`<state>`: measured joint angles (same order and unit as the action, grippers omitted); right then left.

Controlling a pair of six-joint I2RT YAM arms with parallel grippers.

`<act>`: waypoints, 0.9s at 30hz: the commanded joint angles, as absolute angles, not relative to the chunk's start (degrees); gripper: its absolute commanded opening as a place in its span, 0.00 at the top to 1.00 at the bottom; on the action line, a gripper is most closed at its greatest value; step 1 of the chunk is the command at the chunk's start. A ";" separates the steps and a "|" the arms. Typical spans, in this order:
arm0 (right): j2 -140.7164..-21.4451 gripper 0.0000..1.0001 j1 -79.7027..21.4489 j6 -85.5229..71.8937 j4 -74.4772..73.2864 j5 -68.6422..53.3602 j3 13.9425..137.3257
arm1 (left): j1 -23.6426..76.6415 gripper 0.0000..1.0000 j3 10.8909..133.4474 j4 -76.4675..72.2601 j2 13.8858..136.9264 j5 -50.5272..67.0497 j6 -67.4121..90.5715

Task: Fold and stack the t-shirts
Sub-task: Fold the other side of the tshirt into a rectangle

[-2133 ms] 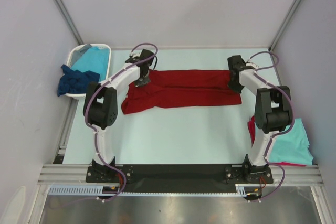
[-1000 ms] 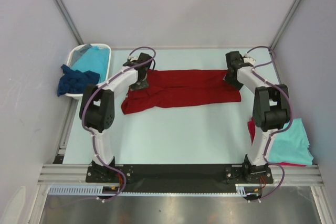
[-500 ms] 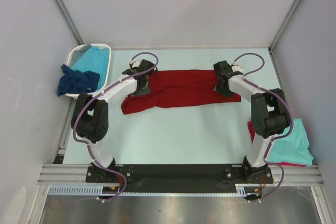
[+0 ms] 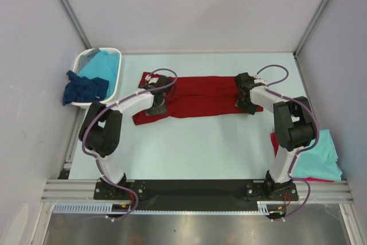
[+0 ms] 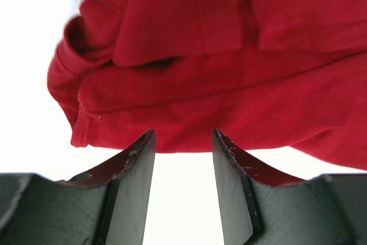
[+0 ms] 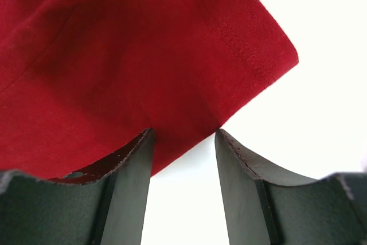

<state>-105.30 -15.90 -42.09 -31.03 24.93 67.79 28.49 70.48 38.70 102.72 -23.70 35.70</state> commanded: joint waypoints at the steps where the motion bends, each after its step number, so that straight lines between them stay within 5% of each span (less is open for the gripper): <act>1: -103.80 0.48 -15.38 -43.07 -29.80 26.45 68.46 | 28.92 0.51 68.21 37.88 100.82 -23.46 37.53; 16: -110.11 0.49 -14.06 -39.29 -34.98 24.70 91.75 | 28.92 0.50 79.54 40.96 96.76 -27.33 35.51; 27: -110.04 0.57 -14.33 -40.52 -31.99 23.64 83.94 | 29.09 0.51 75.85 40.43 98.35 -25.66 37.18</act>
<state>-111.09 -14.17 -40.05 -32.73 23.46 85.49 28.60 76.88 40.62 98.52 -25.69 36.05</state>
